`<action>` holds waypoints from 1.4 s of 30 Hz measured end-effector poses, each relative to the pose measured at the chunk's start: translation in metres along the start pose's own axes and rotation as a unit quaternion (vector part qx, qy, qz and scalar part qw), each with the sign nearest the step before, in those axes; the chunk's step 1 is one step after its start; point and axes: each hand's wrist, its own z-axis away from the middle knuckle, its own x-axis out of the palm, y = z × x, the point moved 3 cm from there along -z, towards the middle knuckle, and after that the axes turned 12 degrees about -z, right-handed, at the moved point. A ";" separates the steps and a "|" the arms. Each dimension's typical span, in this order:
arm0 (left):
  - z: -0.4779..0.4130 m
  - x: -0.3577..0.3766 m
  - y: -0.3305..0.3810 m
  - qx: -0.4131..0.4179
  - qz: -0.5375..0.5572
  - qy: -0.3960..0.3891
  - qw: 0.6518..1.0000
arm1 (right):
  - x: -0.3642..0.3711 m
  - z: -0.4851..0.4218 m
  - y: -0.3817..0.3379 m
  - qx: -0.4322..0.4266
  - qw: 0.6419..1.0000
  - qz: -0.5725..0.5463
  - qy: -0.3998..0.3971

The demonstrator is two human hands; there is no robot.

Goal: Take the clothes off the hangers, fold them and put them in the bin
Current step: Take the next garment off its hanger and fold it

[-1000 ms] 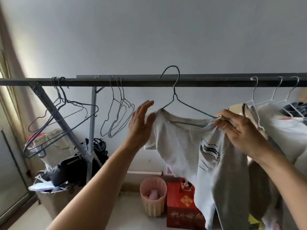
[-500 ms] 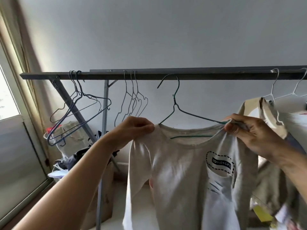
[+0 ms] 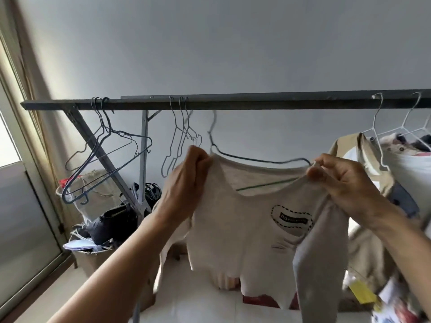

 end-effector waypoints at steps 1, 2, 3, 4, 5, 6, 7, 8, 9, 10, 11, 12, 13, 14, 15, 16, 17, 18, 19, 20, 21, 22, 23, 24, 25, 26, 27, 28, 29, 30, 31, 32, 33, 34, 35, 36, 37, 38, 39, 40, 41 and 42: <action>0.002 -0.004 -0.005 -0.030 0.016 0.018 0.999 | -0.005 0.002 0.003 0.003 1.000 0.003 0.027; 0.003 -0.006 -0.007 -0.054 0.023 0.029 0.998 | -0.008 0.005 0.005 0.008 0.999 0.004 0.044; 0.004 -0.007 -0.008 -0.067 0.020 0.032 0.997 | -0.007 0.007 0.006 0.013 0.999 0.010 0.045; 0.006 -0.006 -0.007 -0.071 0.016 0.028 0.997 | -0.005 0.009 0.008 0.016 0.999 0.019 0.037; 0.007 -0.004 -0.004 -0.073 0.015 0.020 0.997 | 0.001 0.011 0.009 0.020 0.999 0.022 0.021; 0.008 -0.001 -0.001 -0.075 0.015 0.013 0.997 | 0.007 0.011 0.010 0.024 1.000 0.012 -0.002; 0.009 0.001 0.002 -0.073 0.015 0.007 0.997 | 0.014 0.011 0.010 0.033 0.999 -0.018 -0.025; 0.010 0.001 0.004 -0.065 0.014 0.003 0.998 | 0.020 0.011 0.010 0.041 0.997 -0.053 -0.039; 0.010 0.002 0.006 -0.056 0.011 -0.001 0.998 | 0.024 0.010 0.008 0.047 0.994 -0.084 -0.042; 0.012 0.003 0.008 -0.047 0.006 -0.007 0.999 | 0.028 0.009 0.006 0.048 0.992 -0.107 -0.034; 0.013 0.005 0.009 -0.041 0.003 -0.015 0.999 | 0.032 0.008 0.004 0.048 0.991 -0.122 -0.021; 0.016 0.006 0.009 -0.040 0.003 -0.023 0.999 | 0.035 0.007 0.003 0.046 0.991 -0.124 -0.010; 0.018 0.007 0.007 -0.044 0.005 -0.032 0.998 | 0.038 0.007 0.001 0.043 0.992 -0.120 -0.004; 0.021 0.009 0.004 -0.054 0.008 -0.040 0.998 | 0.040 0.006 0.001 0.040 0.992 -0.116 0.001; 0.024 0.010 -0.001 -0.067 0.008 -0.045 0.997 | 0.039 0.005 0.001 0.036 0.992 -0.119 0.010; 0.027 0.011 -0.007 -0.081 0.002 -0.047 0.996 | 0.037 0.003 0.001 0.032 0.992 -0.118 0.025; 0.029 0.011 -0.014 -0.101 -0.006 -0.051 0.994 | 0.032 0.001 0.001 0.025 0.993 -0.109 0.048; 0.032 0.010 -0.021 -0.130 -0.012 -0.057 0.990 | 0.027 -0.003 0.000 0.018 0.993 -0.091 0.072; 0.035 0.010 -0.027 -0.162 -0.011 -0.066 0.985 | 0.022 -0.006 -0.001 0.012 0.993 -0.073 0.094; 0.038 0.009 -0.032 -0.189 -0.008 -0.075 0.979 | 0.017 -0.009 -0.003 0.005 0.992 -0.056 0.111; 0.041 0.008 -0.037 -0.207 -0.008 -0.084 0.975 | 0.012 -0.012 -0.006 -0.006 0.991 -0.041 0.125; 0.043 0.008 -0.042 -0.218 -0.014 -0.093 0.971 | 0.008 -0.016 -0.009 -0.022 0.990 -0.016 0.140; 0.045 0.008 -0.046 -0.225 -0.023 -0.105 0.968 | 0.004 -0.020 -0.012 -0.042 0.987 0.021 0.157; 0.045 0.007 -0.049 -0.228 -0.033 -0.118 0.966 | 0.004 -0.024 -0.015 -0.065 0.981 0.067 0.172; 0.045 0.007 -0.051 -0.225 -0.046 -0.132 0.964 | 0.006 -0.029 -0.018 -0.088 0.973 0.108 0.185; 0.044 0.007 -0.052 -0.221 -0.059 -0.148 0.962 | 0.012 -0.035 -0.022 -0.112 0.963 0.140 0.199; 0.042 0.007 -0.052 -0.218 -0.071 -0.163 0.960 | 0.020 -0.040 -0.027 -0.138 0.952 0.169 0.217; 0.040 0.007 -0.052 -0.214 -0.080 -0.172 0.958 | 0.030 -0.047 -0.032 -0.163 0.937 0.200 0.234; 0.038 0.007 -0.051 -0.210 -0.086 -0.175 0.958 | 0.041 -0.054 -0.035 -0.182 0.924 0.230 0.245; 0.036 0.006 -0.050 -0.205 -0.085 -0.174 0.959 | 0.051 -0.062 -0.037 -0.189 0.914 0.257 0.252; 0.033 0.004 -0.050 -0.202 -0.080 -0.172 0.961 | 0.061 -0.070 -0.039 -0.187 0.907 0.283 0.251; 0.031 0.003 -0.050 -0.203 -0.071 -0.169 0.962 | 0.069 -0.078 -0.038 -0.173 0.901 0.313 0.244; 0.028 0.001 -0.050 -0.203 -0.063 -0.166 0.963 | 0.078 -0.084 -0.038 -0.152 0.896 0.346 0.232; 0.026 0.000 -0.050 -0.203 -0.058 -0.166 0.963 | 0.086 -0.089 -0.037 -0.128 0.892 0.376 0.216; 0.024 -0.002 -0.051 -0.200 -0.056 -0.166 0.964 | 0.095 -0.091 -0.036 -0.107 0.888 0.401 0.198; 0.022 -0.003 -0.050 -0.194 -0.051 -0.167 0.965 | 0.102 -0.092 -0.034 -0.092 0.885 0.420 0.179; 0.021 -0.004 -0.051 -0.187 -0.047 -0.168 0.967 | 0.111 -0.091 -0.032 -0.084 0.882 0.437 0.159; 0.019 -0.005 -0.051 -0.180 -0.042 -0.170 0.968 | 0.118 -0.089 -0.029 -0.075 0.876 0.455 0.140; 0.018 -0.007 -0.052 -0.175 -0.039 -0.174 0.968 | 0.126 -0.086 -0.027 -0.063 0.870 0.474 0.122; 0.016 -0.010 -0.053 -0.169 -0.037 -0.180 0.968 | 0.133 -0.083 -0.023 -0.044 0.864 0.490 0.104; 0.015 -0.012 -0.054 -0.161 -0.036 -0.187 0.968 | 0.139 -0.079 -0.020 -0.024 0.860 0.503 0.085; 0.014 -0.015 -0.054 -0.151 -0.034 -0.196 0.968 | 0.144 -0.076 -0.015 -0.003 0.856 0.513 0.065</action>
